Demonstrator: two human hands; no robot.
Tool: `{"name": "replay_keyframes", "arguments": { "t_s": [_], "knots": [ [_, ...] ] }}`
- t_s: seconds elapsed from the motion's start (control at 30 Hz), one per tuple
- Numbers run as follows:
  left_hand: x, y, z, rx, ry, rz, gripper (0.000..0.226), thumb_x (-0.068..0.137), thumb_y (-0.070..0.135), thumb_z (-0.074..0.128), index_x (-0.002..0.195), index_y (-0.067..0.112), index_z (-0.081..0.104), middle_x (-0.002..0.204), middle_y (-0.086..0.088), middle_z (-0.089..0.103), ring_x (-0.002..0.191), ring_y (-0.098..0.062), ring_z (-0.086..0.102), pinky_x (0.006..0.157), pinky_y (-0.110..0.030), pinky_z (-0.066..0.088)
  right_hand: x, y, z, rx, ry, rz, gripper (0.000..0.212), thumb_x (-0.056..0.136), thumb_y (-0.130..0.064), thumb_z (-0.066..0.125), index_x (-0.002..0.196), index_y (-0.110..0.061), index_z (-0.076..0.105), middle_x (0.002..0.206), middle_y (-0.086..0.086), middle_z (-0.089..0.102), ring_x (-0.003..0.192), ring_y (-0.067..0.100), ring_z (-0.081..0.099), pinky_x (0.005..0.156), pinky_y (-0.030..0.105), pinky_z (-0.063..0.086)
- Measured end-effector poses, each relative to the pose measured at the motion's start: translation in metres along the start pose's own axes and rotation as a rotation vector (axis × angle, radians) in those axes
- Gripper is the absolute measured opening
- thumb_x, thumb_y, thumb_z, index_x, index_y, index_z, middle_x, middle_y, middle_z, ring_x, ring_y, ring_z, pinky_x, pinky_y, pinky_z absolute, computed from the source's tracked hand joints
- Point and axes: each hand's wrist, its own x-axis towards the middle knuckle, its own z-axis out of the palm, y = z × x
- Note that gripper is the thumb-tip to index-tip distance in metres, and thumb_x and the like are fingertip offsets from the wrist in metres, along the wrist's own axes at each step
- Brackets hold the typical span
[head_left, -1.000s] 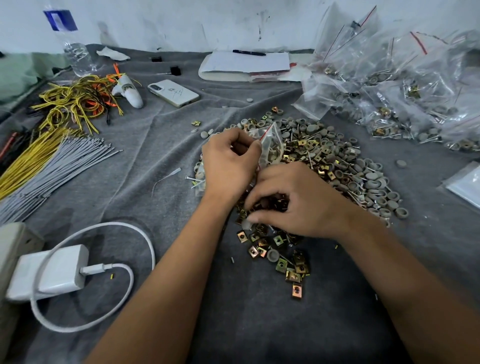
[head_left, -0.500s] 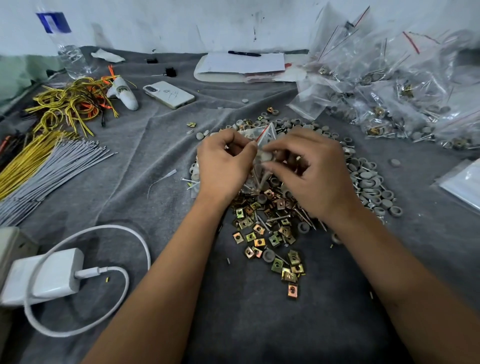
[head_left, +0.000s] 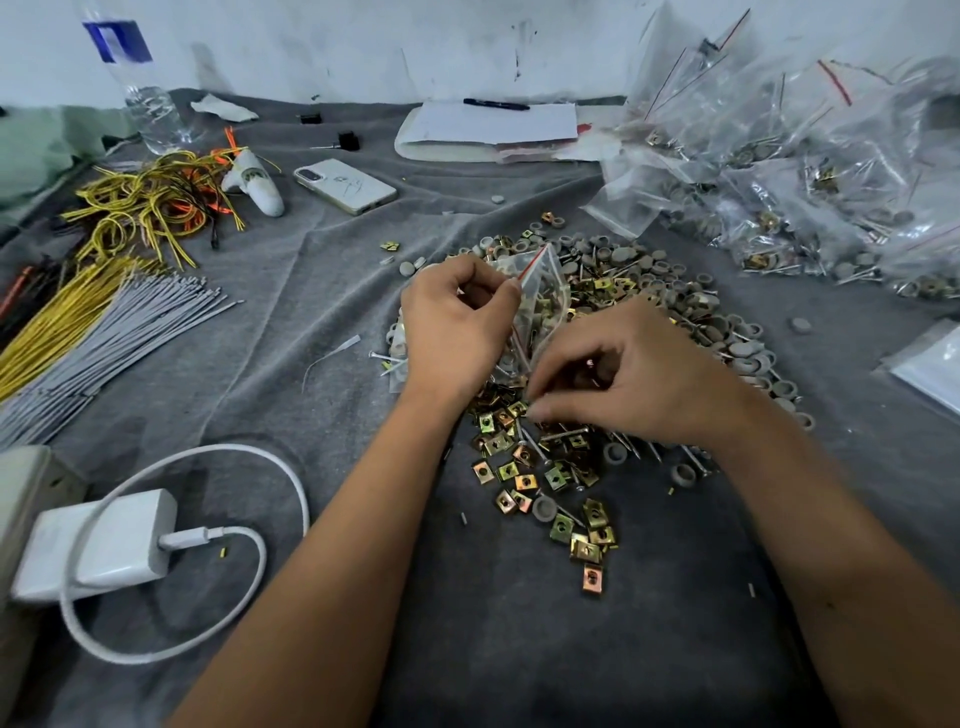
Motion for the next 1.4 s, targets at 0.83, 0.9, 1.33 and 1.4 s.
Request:
{"name": "replay_keyframes", "arguments": {
  "t_s": [0.83, 0.9, 1.33, 1.4],
  "knots": [
    [0.001, -0.002, 0.002, 0.011, 0.001, 0.02, 0.019, 0.088, 0.005, 0.075, 0.071, 0.01, 0.068, 0.061, -0.009, 0.064, 0.052, -0.022, 0.055, 0.052, -0.035, 0.047, -0.001, -0.011, -0.006, 0.131, 0.117, 0.109, 0.014, 0.08, -0.024, 0.086, 0.087, -0.022, 0.074, 0.082, -0.005, 0.073, 0.076, 0.012, 0.07, 0.072, 0.027, 0.059],
    [-0.001, -0.001, 0.001, 0.01, -0.023, 0.041, 0.014, 0.088, 0.006, 0.075, 0.075, 0.003, 0.069, 0.064, -0.014, 0.066, 0.054, -0.028, 0.059, 0.051, -0.039, 0.05, 0.0, -0.002, -0.004, 0.004, 0.432, 0.108, 0.013, 0.082, -0.021, 0.085, 0.089, -0.02, 0.074, 0.079, -0.007, 0.071, 0.072, 0.009, 0.068, 0.067, 0.021, 0.057],
    [-0.005, 0.001, 0.002, -0.002, -0.076, 0.072, 0.011, 0.089, 0.004, 0.074, 0.079, 0.0, 0.07, 0.069, -0.017, 0.068, 0.06, -0.039, 0.063, 0.052, -0.042, 0.051, 0.003, 0.008, 0.0, -0.261, 0.621, 0.053, 0.011, 0.084, -0.014, 0.083, 0.093, -0.013, 0.078, 0.088, -0.008, 0.068, 0.075, -0.011, 0.057, 0.073, 0.003, 0.04],
    [-0.004, -0.001, 0.002, 0.003, -0.058, 0.064, 0.011, 0.088, 0.004, 0.074, 0.078, 0.001, 0.07, 0.067, -0.016, 0.068, 0.055, -0.033, 0.06, 0.051, -0.039, 0.049, 0.002, 0.004, 0.0, -0.238, 0.559, -0.027, 0.011, 0.083, -0.015, 0.085, 0.091, -0.012, 0.079, 0.089, -0.008, 0.07, 0.08, -0.009, 0.061, 0.078, 0.006, 0.043]
  ]
}}
